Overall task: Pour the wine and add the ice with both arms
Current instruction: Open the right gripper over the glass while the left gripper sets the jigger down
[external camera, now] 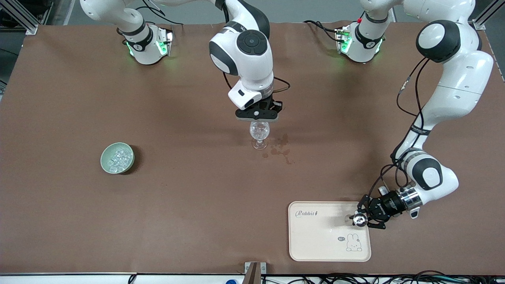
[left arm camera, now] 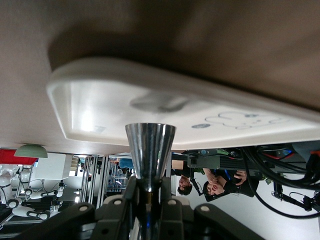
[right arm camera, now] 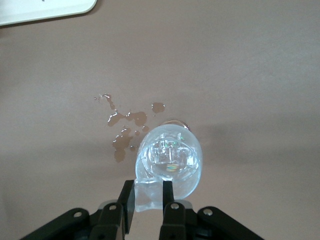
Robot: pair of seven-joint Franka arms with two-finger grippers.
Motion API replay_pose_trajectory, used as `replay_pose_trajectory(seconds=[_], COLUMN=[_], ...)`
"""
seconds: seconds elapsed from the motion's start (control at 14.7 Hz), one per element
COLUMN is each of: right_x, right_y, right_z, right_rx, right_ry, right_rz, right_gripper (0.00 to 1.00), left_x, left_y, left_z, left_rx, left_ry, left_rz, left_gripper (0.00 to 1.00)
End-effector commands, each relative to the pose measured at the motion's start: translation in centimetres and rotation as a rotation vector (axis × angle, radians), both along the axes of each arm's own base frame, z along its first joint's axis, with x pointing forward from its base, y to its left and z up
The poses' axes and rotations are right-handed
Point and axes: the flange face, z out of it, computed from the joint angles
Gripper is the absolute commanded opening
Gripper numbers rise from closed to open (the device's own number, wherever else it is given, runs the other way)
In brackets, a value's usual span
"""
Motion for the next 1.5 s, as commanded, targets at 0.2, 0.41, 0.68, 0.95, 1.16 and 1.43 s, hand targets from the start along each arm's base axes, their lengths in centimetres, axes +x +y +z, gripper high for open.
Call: replay_pose_trajectory(seconds=[0.2,0.41,0.68,0.95,1.16,1.43], right_x=[1.2,1.1,1.1,2.4,4.9,10.0], right_y=[-0.9,-1.0,-1.1,-2.6,-6.3,-16.1], right_z=[-0.4,-0.8,-0.9,-0.3,1.7,5.4], right_rx=[-0.059,-0.07,-0.076,-0.088,-0.105,-0.148], right_ry=[-0.044,-0.042,-0.037,-0.03,-0.018,0.036], right_rz=[-0.002,0.002,0.001,-0.021,-0.033,-0.029], right_gripper=[0.15,0.3,0.68,0.79,0.83,0.84], left_x=[0.3,0.2,0.3,1.1,0.6,-0.4], left_y=[-0.2,-0.5,0.0,1.6,3.5,6.6], left_z=[-1.4,-1.5,-1.1,3.3,7.4,14.3], left_rx=[-0.017,-0.014,0.009,0.143,0.312,0.553], left_ry=[-0.029,-0.039,-0.059,-0.15,-0.215,-0.273], left_rz=[0.019,0.013,0.007,-0.078,-0.283,-0.566], left_gripper=[0.02,0.33,1.0,1.0,1.0,1.0])
